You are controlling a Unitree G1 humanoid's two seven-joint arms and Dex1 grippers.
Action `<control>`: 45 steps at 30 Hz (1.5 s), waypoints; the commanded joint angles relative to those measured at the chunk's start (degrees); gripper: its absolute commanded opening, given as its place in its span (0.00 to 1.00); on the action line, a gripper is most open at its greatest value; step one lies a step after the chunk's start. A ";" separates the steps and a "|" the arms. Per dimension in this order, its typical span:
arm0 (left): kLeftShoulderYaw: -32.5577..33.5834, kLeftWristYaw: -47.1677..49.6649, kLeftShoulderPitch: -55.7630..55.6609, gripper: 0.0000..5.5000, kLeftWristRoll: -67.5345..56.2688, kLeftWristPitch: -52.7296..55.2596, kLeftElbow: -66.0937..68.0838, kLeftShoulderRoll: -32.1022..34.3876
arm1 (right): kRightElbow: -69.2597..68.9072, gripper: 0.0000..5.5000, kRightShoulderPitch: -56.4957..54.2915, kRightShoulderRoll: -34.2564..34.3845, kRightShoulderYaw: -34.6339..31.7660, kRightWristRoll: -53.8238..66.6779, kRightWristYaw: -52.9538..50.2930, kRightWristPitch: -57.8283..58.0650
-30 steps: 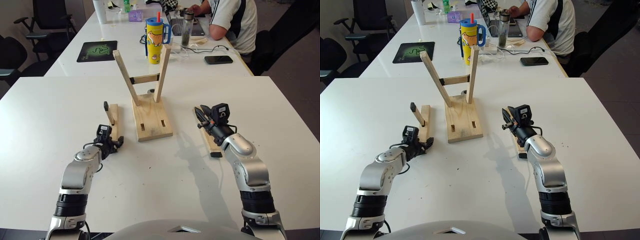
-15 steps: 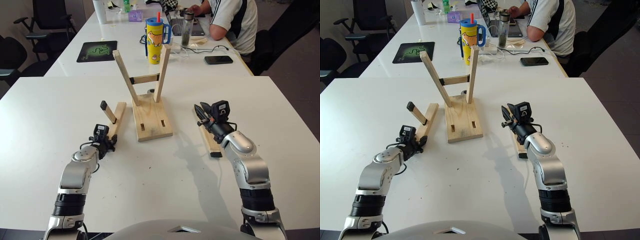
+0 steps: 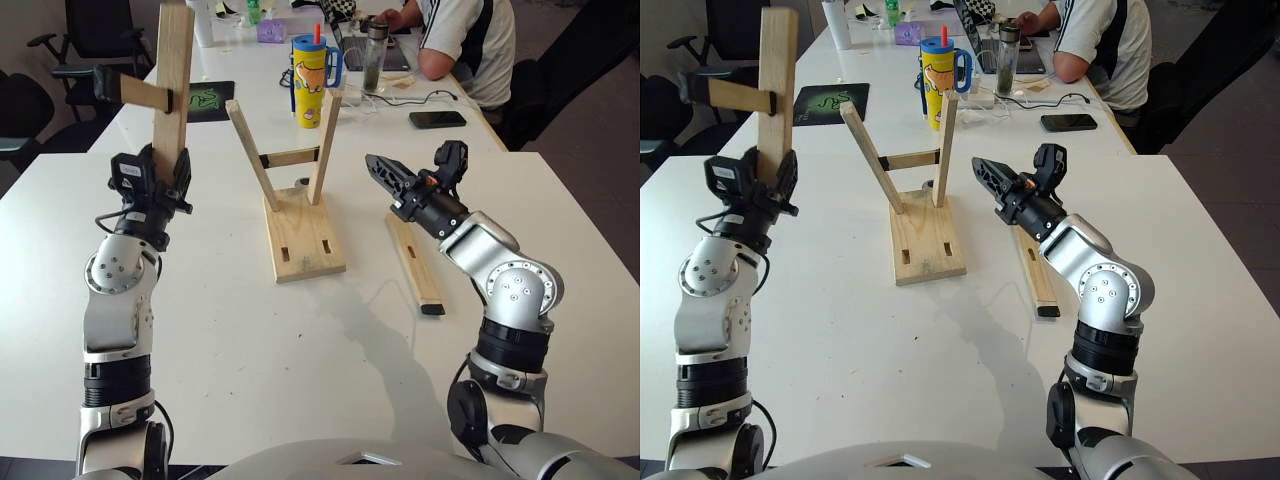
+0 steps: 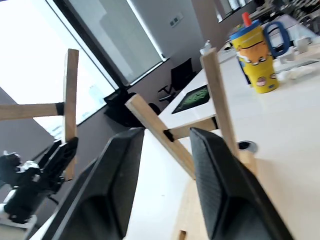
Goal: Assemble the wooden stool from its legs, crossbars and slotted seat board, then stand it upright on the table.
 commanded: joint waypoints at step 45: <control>-17.32 -17.48 2.96 0.51 -1.01 4.39 -5.79 4.24 | 5.20 0.19 -5.53 -7.23 3.93 30.60 -22.02 -12.93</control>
